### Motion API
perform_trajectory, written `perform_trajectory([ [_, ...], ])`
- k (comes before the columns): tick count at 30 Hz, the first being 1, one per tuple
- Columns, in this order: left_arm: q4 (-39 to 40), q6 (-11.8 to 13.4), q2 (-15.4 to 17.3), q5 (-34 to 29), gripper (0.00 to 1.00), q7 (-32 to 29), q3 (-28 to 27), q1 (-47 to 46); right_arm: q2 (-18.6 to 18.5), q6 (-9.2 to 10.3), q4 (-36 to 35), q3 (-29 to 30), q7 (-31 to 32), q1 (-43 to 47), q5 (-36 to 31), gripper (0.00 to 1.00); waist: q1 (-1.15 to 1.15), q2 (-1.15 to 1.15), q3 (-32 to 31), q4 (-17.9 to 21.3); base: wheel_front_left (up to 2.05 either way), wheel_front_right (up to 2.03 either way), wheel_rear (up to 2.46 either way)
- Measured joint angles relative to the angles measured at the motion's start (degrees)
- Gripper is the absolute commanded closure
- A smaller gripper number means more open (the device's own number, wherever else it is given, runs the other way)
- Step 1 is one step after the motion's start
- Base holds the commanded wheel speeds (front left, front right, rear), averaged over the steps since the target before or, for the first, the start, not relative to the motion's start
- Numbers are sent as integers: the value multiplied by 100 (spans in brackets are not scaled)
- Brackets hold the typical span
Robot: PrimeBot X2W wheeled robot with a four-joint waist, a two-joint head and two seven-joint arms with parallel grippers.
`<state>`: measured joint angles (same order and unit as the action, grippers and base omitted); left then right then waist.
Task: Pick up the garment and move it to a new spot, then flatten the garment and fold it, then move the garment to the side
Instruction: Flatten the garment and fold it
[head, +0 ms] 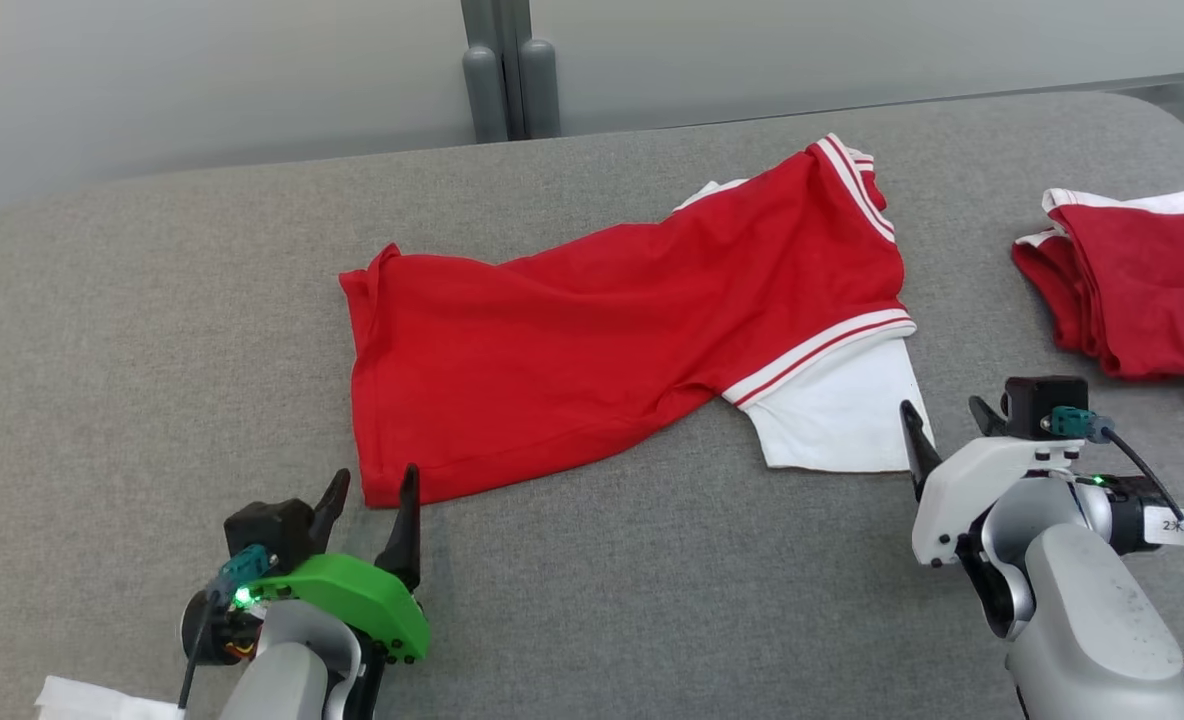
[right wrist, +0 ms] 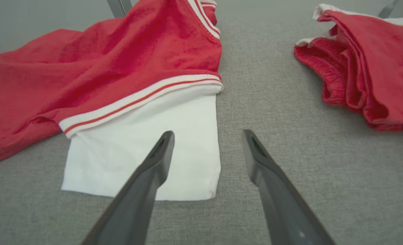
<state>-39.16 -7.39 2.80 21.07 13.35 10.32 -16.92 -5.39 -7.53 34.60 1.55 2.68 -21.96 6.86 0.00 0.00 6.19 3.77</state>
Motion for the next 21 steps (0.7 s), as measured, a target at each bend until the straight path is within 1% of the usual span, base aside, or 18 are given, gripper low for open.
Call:
perform_trajectory([
  [3,-388,0,-4,108,0,-147,68,-256,82,0,392,123,188,-182,1,0,0,0,77,-6,0,0,0],
  [8,-778,1,-3,152,0,-80,130,-588,153,0,1057,427,140,-503,-107,0,0,0,220,-11,0,0,0],
  [11,-985,36,-2,152,0,-16,181,-701,200,0,1423,486,81,-643,-178,0,0,0,282,-29,0,0,0],
  [16,-1202,37,-2,263,0,62,286,-855,203,8,1863,339,-30,-865,-146,0,0,0,320,-74,0,0,0],
  [21,-1288,24,-2,475,0,87,532,-948,201,24,2121,-136,-167,-1046,321,0,0,0,319,-82,0,0,0],
])
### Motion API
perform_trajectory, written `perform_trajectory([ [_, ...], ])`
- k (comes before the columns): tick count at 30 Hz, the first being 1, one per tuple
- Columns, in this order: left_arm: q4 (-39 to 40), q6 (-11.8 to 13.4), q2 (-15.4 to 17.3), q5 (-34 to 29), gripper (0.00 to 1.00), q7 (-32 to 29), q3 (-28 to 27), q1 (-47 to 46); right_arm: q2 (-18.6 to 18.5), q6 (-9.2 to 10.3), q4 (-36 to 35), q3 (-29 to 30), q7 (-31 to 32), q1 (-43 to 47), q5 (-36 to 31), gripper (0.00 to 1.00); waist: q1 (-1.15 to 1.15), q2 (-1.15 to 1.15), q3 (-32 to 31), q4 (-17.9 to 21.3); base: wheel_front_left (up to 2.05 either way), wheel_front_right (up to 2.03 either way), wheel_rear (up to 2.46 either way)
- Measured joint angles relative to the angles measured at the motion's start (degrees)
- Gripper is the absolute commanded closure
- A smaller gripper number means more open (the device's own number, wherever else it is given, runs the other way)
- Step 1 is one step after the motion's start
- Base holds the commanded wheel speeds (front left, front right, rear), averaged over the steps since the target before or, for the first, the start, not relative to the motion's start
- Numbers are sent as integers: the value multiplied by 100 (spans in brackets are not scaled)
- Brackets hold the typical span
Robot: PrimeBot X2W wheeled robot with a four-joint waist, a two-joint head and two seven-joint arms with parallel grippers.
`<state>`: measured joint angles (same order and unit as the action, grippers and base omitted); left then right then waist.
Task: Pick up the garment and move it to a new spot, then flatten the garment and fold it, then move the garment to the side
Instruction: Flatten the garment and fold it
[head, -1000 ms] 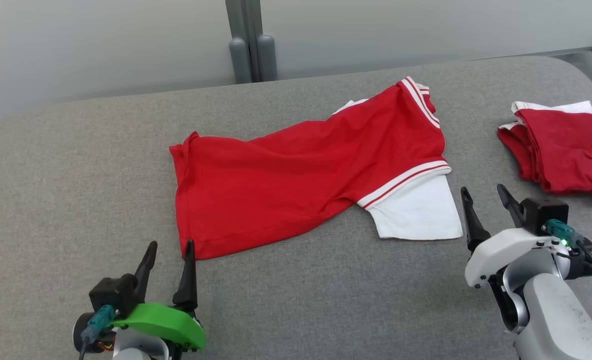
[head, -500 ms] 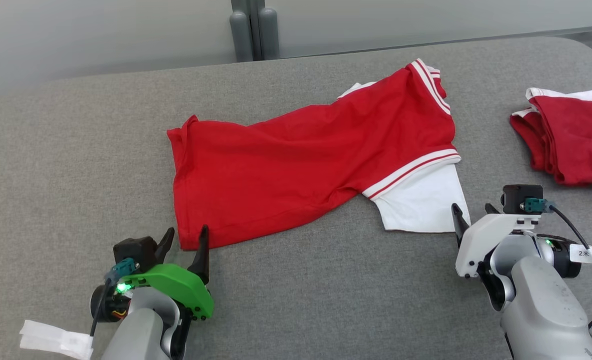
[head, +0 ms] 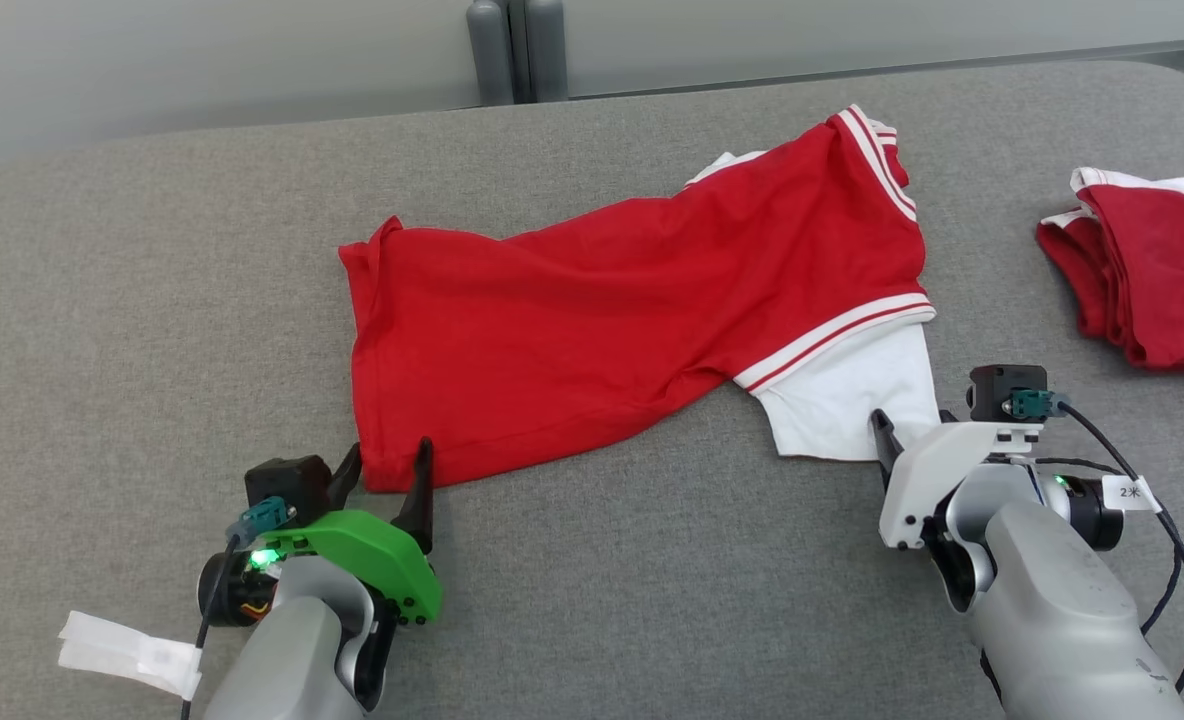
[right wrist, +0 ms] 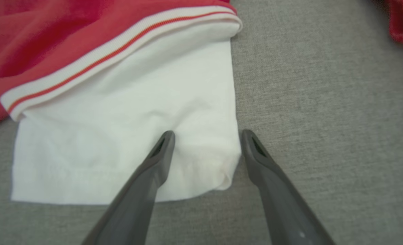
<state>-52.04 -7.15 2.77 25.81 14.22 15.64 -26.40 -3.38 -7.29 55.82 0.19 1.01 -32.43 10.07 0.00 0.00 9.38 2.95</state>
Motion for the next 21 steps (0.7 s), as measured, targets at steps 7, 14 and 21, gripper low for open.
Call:
perform_trajectory([
  [7,112,-16,-1,282,0,23,324,-37,0,1,249,-298,-216,-119,257,0,0,0,-4,0,0,0,0],
  [14,393,-18,54,393,0,48,479,56,0,0,499,-319,-366,-192,301,0,0,0,-35,-27,0,0,0],
  [21,376,-18,142,525,0,-24,564,114,-1,0,693,-372,-433,-274,327,0,0,0,-49,-30,0,0,0],
])
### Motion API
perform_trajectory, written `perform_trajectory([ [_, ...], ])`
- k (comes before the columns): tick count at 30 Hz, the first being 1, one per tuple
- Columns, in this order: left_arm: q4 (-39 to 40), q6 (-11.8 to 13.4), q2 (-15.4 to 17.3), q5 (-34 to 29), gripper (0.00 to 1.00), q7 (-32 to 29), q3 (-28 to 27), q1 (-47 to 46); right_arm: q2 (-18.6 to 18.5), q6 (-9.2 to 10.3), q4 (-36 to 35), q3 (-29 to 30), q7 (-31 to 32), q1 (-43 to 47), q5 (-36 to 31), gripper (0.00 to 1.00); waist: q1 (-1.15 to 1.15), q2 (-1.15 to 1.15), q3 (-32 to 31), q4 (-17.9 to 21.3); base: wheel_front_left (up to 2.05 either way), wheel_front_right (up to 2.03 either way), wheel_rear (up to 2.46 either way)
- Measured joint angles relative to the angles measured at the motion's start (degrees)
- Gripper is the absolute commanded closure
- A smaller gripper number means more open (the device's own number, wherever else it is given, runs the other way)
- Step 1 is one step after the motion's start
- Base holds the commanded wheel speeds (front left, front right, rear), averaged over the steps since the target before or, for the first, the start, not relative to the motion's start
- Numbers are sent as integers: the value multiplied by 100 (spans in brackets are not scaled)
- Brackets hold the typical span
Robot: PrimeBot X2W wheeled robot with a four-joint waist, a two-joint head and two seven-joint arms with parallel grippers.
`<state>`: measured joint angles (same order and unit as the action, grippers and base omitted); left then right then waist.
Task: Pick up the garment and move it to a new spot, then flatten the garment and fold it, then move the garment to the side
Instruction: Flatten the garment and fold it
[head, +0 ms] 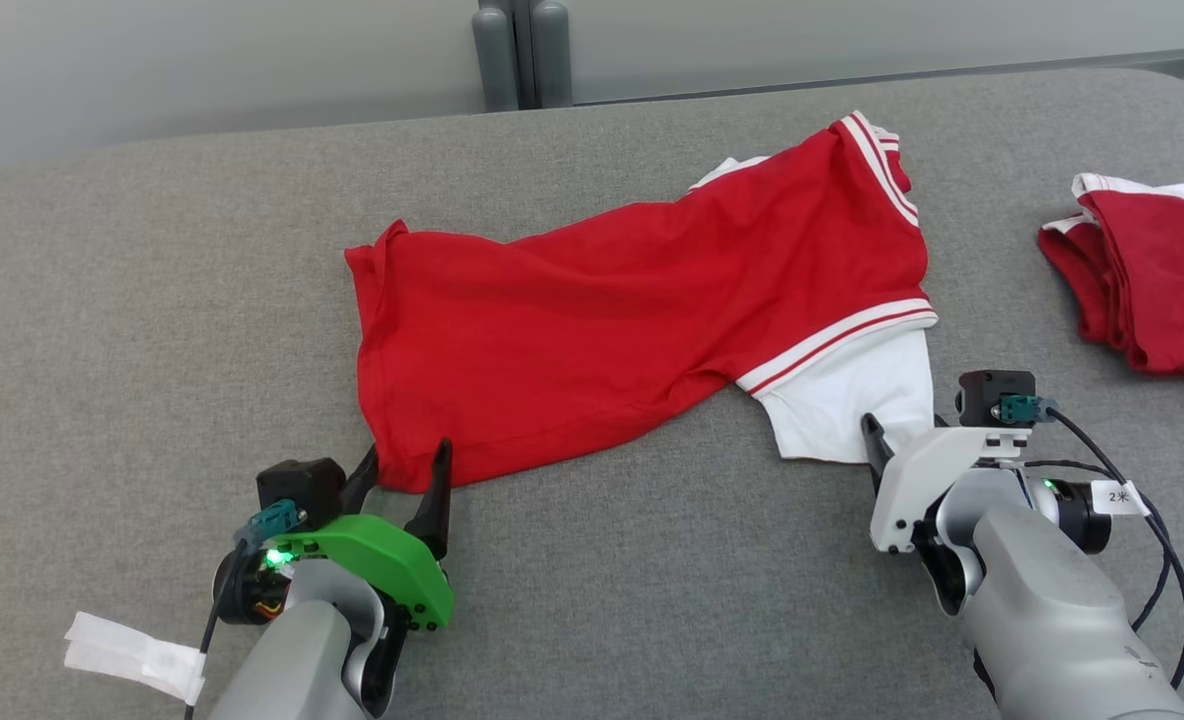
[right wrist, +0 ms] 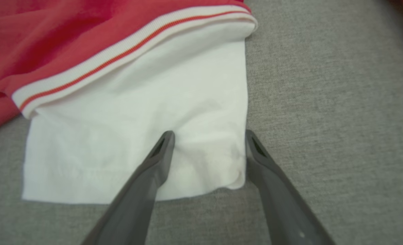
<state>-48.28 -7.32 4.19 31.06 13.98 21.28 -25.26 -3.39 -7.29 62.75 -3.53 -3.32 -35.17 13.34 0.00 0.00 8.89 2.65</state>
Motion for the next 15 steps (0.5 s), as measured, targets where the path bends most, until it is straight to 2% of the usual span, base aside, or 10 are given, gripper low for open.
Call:
perform_trajectory([
  [4,9,0,13,34,1,-56,69,-7,-19,3,71,-141,37,-58,144,0,0,0,24,5,0,0,0],
  [6,7,0,24,55,6,-80,97,-14,-33,9,85,-237,97,-92,287,0,0,0,42,3,0,0,0],
  [8,1,0,26,63,18,-94,116,-39,-51,10,84,-348,129,-107,414,0,0,0,64,-3,0,0,0],
  [9,-4,0,26,67,42,-104,130,-62,-62,18,75,-426,146,-121,488,18,0,0,76,-7,0,0,0],
  [10,-8,0,27,77,52,-104,135,-82,-67,19,66,-487,146,-131,546,51,0,0,91,-11,0,0,0],
  [11,-16,0,29,96,71,-104,142,-102,-73,19,52,-538,145,-137,606,89,0,0,107,-14,0,0,0],
  [12,-22,0,31,110,83,-104,148,-119,-73,19,42,-581,143,-141,648,100,0,0,119,-15,0,0,0],
  [13,-21,0,34,112,100,-101,156,-140,-70,19,31,-627,123,-149,686,100,0,0,134,-16,0,0,0],
  [15,-22,0,41,129,100,-78,177,-162,-5,1,15,-704,60,-158,744,100,0,0,155,-17,0,0,0],
])
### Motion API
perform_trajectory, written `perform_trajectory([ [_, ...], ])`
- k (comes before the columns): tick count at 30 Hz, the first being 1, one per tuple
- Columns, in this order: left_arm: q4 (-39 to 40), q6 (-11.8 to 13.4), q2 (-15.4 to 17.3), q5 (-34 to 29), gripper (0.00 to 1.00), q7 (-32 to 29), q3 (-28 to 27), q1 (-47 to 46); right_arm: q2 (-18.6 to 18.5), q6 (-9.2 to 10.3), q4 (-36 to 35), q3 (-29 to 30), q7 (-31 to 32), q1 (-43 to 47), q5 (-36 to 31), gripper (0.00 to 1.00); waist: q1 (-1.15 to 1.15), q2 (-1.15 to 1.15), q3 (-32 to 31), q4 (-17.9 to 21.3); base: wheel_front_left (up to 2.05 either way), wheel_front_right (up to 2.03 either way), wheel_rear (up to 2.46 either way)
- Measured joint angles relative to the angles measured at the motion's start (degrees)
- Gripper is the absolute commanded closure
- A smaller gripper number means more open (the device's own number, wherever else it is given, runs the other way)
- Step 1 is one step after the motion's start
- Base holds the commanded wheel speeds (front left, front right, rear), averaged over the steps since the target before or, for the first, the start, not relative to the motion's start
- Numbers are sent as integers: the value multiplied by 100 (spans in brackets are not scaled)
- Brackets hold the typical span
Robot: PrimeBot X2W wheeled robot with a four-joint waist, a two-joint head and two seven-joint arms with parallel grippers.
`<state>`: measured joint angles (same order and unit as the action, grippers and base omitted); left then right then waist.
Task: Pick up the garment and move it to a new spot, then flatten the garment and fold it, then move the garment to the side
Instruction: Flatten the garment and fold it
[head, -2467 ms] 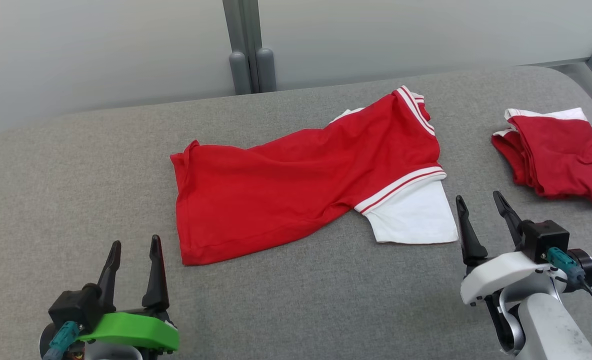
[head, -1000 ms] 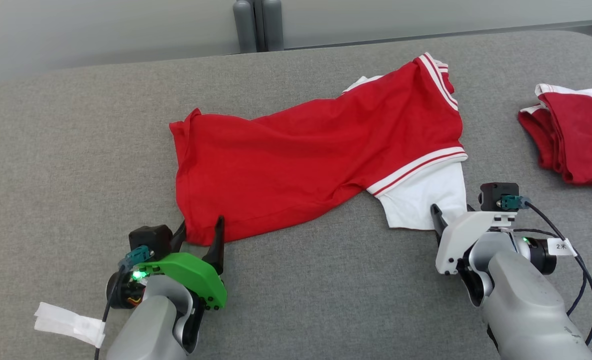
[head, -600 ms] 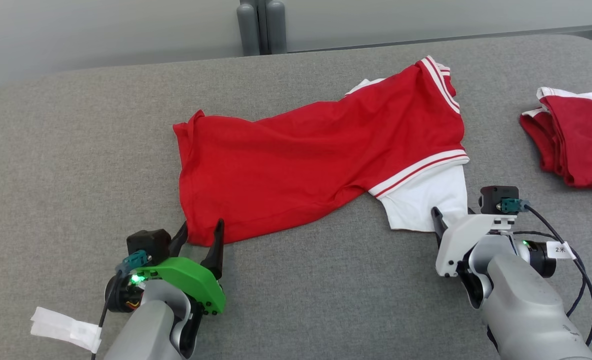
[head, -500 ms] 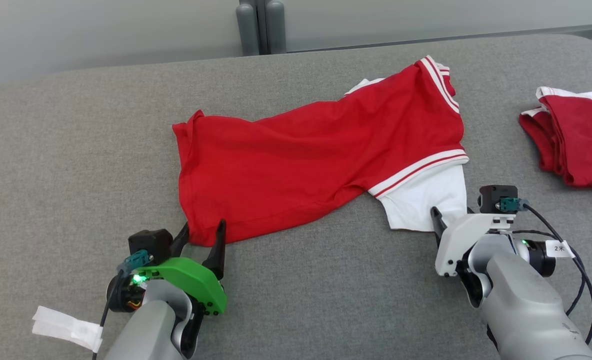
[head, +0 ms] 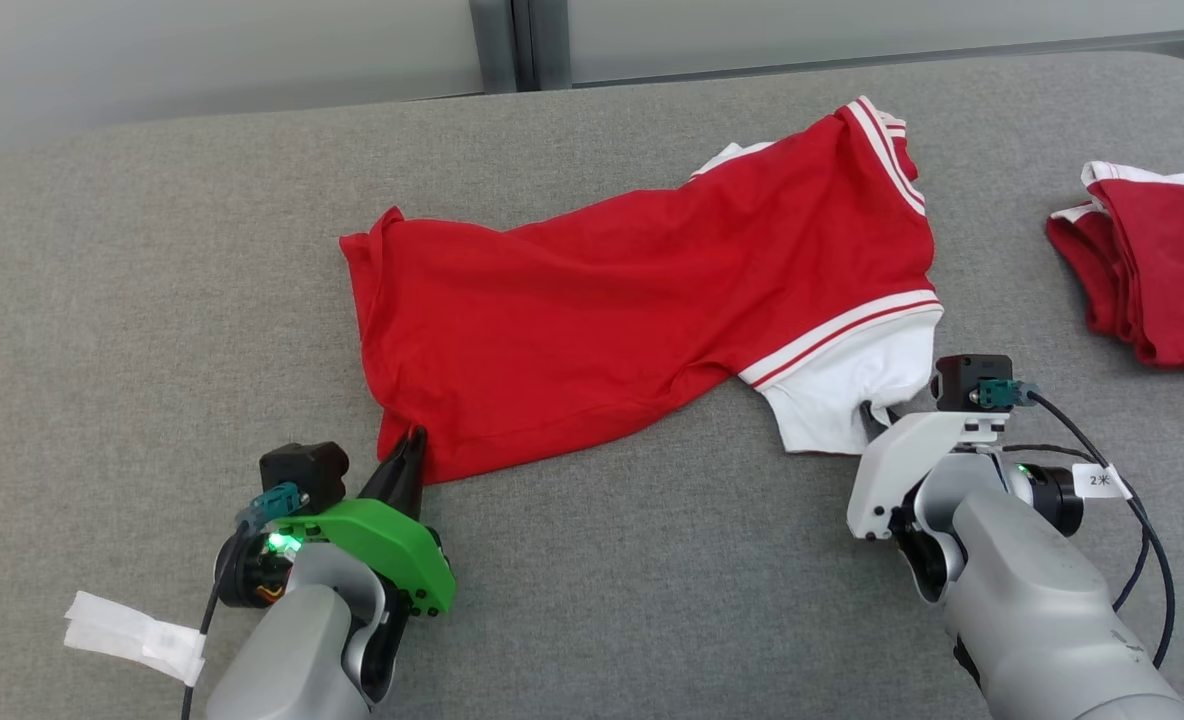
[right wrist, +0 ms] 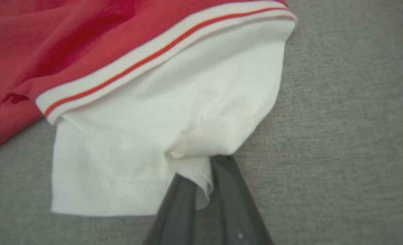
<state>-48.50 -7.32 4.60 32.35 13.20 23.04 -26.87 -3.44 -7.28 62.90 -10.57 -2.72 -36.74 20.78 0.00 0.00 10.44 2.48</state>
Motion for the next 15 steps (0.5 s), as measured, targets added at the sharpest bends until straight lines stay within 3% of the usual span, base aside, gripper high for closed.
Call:
perform_trajectory([
  [10,271,-7,85,341,100,108,10,1,-110,-21,-201,-48,-506,-2,241,100,0,0,-88,21,0,0,0],
  [15,837,-7,133,858,100,152,-100,82,-290,-22,-546,-91,-744,-3,364,100,0,0,-182,46,0,0,0],
])
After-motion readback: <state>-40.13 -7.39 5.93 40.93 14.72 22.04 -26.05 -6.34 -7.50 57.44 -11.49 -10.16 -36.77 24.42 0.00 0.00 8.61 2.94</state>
